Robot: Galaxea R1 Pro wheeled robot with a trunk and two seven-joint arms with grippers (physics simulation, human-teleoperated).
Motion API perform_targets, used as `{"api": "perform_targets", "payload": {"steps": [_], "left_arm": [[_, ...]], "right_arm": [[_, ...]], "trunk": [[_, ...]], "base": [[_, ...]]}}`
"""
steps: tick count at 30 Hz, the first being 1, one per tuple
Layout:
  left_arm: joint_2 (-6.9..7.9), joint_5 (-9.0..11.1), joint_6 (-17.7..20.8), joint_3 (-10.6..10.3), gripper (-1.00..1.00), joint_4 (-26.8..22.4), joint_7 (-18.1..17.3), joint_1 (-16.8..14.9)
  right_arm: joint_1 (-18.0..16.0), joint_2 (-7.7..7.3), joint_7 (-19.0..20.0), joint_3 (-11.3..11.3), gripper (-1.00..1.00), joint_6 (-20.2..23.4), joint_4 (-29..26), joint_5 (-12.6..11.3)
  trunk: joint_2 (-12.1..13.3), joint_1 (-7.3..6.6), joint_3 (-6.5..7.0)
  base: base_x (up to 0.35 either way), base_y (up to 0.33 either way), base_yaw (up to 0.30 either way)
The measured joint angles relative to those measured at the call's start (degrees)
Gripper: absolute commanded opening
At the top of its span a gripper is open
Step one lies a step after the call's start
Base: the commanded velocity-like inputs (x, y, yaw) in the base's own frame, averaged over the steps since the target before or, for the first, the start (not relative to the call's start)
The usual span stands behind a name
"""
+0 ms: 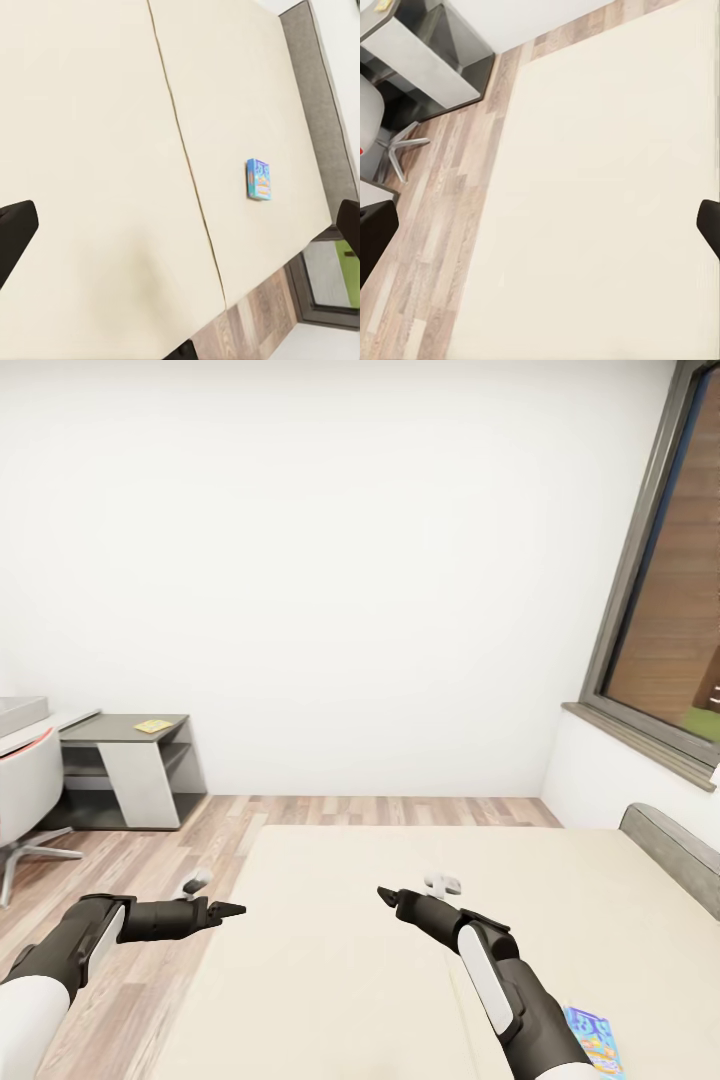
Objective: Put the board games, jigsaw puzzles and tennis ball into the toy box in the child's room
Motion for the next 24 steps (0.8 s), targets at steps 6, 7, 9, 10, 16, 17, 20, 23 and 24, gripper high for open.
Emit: {"api": "perform_targets", "payload": {"steps": [6, 7, 9, 10, 16, 17, 20, 23, 24], "left_arm": [[-0.02, 0.0, 0.0, 0.0, 1.00, 0.0, 0.0, 0.0], [-0.03, 0.0, 0.0, 0.0, 1.00, 0.0, 0.0, 0.0], [-0.08, 0.0, 0.0, 0.0, 1.00, 0.0, 0.0, 0.0], [-0.14, -0.1, 0.0, 0.0, 1.00, 0.0, 0.0, 0.0], [-0.30, -0.2, 0.0, 0.0, 1.00, 0.0, 0.0, 0.0], [-0.31, -0.2, 0.0, 0.0, 1.00, 0.0, 0.0, 0.0], [-0.33, -0.2, 0.0, 0.0, 1.00, 0.0, 0.0, 0.0], [-0.34, -0.2, 0.0, 0.0, 1.00, 0.0, 0.0, 0.0], [-0.35, -0.2, 0.0, 0.0, 1.00, 0.0, 0.0, 0.0]], "right_arm": [[0.0, 0.00, 0.0, 0.0, 1.00, 0.0, 0.0, 0.0], [0.0, -0.02, 0.0, 0.0, 1.00, 0.0, 0.0, 0.0], [0.0, -0.01, 0.0, 0.0, 1.00, 0.0, 0.0, 0.0], [0.0, -0.03, 0.0, 0.0, 1.00, 0.0, 0.0, 0.0], [-0.1, -0.04, 0.0, -0.1, 1.00, 0.1, 0.0, 0.1], [-0.1, -0.05, 0.0, -0.1, 1.00, 0.1, 0.0, 0.1], [-0.1, -0.08, 0.0, -0.1, 1.00, 0.1, 0.0, 0.1], [0.0, -0.08, 0.0, -0.1, 1.00, 0.1, 0.0, 0.1], [-0.1, -0.08, 0.0, -0.1, 1.00, 0.1, 0.0, 0.1]], "trunk": [[0.0, 0.00, 0.00], [0.0, 0.00, 0.00], [0.0, 0.00, 0.00], [0.0, 0.00, 0.00], [0.0, 0.00, 0.00], [0.0, 0.00, 0.00], [0.0, 0.00, 0.00], [0.0, 0.00, 0.00], [0.0, 0.00, 0.00]], "base": [[0.000, -0.160, 0.000], [0.000, -0.160, 0.000], [0.000, -0.160, 0.000], [0.000, -0.160, 0.000], [0.000, -0.160, 0.000], [0.000, -0.160, 0.000], [0.000, -0.160, 0.000], [0.000, -0.160, 0.000], [0.000, -0.160, 0.000]]}}
